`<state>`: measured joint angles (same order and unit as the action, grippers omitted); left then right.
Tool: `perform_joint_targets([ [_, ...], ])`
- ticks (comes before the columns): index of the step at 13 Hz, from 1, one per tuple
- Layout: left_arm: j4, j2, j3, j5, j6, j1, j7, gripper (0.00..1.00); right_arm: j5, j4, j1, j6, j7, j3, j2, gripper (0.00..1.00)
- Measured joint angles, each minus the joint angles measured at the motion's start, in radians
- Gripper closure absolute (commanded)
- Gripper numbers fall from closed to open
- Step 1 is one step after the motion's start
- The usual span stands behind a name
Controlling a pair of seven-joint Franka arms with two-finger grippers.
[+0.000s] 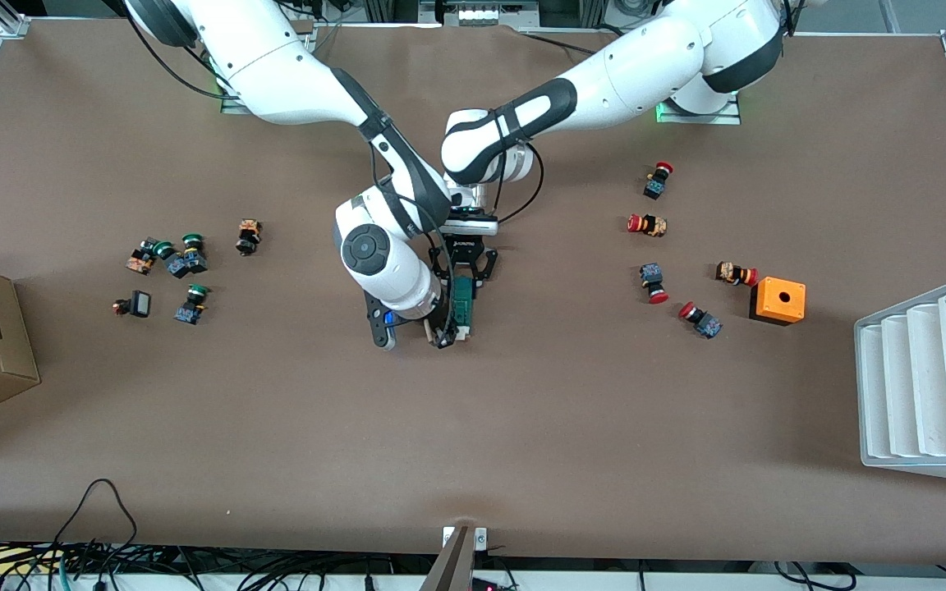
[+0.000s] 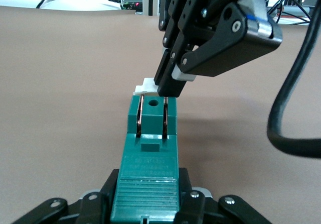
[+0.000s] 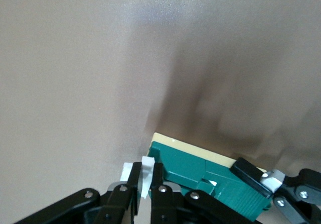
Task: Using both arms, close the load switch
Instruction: 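Press the lever blades down into the contacts with the right gripper, then open the right gripper and draw the right arm back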
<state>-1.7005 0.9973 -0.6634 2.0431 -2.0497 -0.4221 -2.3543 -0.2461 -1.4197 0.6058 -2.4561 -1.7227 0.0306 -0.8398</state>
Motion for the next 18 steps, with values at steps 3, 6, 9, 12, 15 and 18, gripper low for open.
perform_joint_targets([
  [3,0.0,0.0,0.0,0.0,0.0,0.0,0.0,0.71,0.0,-0.001,0.0,-0.001,0.0,0.0,-0.002,0.92],
  [6,0.0,0.0,0.0,0.0,0.0,0.0,0.0,0.71,0.0,0.001,0.0,0.002,0.0,0.0,-0.001,0.59],
  [9,0.0,0.0,0.0,0.002,0.001,0.0,0.0,0.71,0.0,0.02,-0.008,0.034,0.0,-0.008,0.008,0.26],
  [12,-0.001,0.002,0.0,0.009,0.007,-0.001,0.0,0.5,0.002,0.037,-0.051,0.166,0.06,-0.012,0.085,0.04],
  [15,-0.001,0.003,-0.001,0.012,0.006,-0.001,0.0,0.0,0.014,0.035,-0.109,0.293,0.229,-0.015,0.182,0.01],
  [18,0.015,0.018,0.0,0.041,-0.011,0.002,0.0,0.0,0.018,-0.002,-0.182,0.42,0.461,-0.018,0.287,0.01],
])
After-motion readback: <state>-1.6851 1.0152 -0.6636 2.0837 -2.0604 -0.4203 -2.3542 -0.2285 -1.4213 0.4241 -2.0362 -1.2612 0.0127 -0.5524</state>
